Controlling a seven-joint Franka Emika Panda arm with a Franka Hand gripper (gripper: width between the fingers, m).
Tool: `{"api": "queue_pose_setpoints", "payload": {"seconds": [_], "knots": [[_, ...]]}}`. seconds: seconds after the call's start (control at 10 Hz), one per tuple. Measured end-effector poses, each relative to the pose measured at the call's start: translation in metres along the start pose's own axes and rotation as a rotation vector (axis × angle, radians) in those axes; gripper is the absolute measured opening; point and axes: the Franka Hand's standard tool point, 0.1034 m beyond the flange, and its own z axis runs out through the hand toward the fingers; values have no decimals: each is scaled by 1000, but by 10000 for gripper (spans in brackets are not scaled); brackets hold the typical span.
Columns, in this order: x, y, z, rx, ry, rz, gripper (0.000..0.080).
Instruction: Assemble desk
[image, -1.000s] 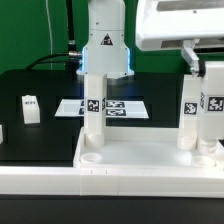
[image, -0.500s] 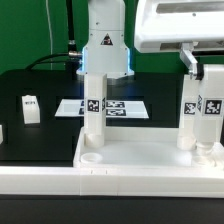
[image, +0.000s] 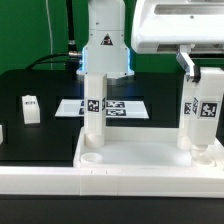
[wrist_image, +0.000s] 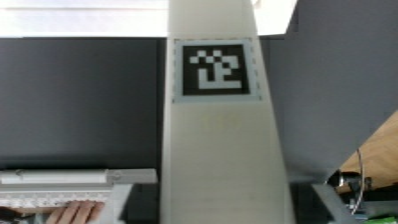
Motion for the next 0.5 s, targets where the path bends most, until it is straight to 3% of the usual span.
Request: {"api": "queue_pose_setpoints", "payload": {"seconds": [0.3,0.5], "knots": [[-1,3,4,-5,-5,-7,290],[-2,-4,4,1,-4,-16,290]]}}
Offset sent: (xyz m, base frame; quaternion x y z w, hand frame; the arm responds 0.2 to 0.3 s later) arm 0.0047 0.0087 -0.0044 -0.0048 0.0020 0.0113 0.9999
